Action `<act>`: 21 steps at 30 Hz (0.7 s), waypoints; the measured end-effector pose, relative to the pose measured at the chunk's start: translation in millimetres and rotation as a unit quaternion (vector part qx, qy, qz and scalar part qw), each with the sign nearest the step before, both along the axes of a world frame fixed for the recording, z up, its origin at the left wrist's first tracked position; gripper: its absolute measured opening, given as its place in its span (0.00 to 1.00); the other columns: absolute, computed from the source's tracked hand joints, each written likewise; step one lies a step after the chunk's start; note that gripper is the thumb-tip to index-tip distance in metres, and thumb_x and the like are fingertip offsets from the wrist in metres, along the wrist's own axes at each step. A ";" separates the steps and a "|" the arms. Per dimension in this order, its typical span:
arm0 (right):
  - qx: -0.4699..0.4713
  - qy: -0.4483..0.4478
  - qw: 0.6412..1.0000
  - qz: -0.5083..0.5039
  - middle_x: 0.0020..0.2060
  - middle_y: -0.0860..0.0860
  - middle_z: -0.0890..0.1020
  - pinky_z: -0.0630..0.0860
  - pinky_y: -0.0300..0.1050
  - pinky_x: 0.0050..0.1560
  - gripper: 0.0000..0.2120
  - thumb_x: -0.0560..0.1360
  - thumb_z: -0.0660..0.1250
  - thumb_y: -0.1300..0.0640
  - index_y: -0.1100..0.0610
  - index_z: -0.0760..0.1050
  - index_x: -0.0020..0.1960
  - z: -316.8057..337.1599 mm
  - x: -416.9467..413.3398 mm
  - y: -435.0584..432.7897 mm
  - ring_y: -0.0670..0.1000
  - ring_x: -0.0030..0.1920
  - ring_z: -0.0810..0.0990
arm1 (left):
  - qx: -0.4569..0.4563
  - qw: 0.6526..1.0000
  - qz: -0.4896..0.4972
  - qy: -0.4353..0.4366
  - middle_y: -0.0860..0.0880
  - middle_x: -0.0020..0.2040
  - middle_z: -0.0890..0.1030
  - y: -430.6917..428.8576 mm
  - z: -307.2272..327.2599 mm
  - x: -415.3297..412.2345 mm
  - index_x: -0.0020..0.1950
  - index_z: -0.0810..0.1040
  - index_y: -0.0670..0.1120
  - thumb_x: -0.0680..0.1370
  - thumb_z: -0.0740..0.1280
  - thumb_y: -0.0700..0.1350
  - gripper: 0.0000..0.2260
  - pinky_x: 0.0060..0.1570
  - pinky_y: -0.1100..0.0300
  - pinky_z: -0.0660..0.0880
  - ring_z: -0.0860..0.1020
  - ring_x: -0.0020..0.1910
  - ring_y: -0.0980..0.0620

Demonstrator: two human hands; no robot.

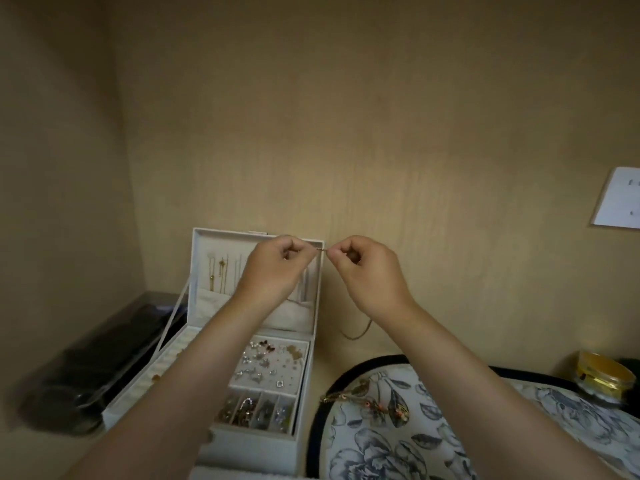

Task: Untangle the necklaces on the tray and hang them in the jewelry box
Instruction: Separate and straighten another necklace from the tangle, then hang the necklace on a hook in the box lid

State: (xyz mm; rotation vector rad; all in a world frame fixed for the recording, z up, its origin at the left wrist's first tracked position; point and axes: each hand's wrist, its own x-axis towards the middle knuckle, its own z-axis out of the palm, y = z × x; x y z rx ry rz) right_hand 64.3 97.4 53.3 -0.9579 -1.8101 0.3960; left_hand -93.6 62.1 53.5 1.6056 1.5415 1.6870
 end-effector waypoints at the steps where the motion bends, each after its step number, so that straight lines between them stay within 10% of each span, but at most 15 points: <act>1: -0.001 -0.001 1.000 -0.011 0.34 0.44 0.81 0.73 0.40 0.37 0.06 0.78 0.69 0.51 0.51 0.82 0.44 -0.9 -11.4 3.2 0.42 0.35 0.77 | 0.001 0.999 0.030 0.031 0.59 0.31 0.80 1.2 -1.4 -10.0 0.39 0.82 0.52 0.76 0.71 0.49 0.06 0.35 0.64 0.69 0.76 0.31 0.63; 21: 0.013 -0.144 0.966 -0.213 0.43 0.50 0.85 0.74 0.44 0.39 0.10 0.78 0.66 0.47 0.52 0.81 0.48 -22.4 -101.3 26.0 0.54 0.45 0.83 | -0.147 0.964 0.200 0.098 0.51 0.25 0.73 35.7 -28.6 -58.1 0.28 0.69 0.47 0.76 0.68 0.58 0.22 0.29 0.61 0.63 0.74 0.28 0.49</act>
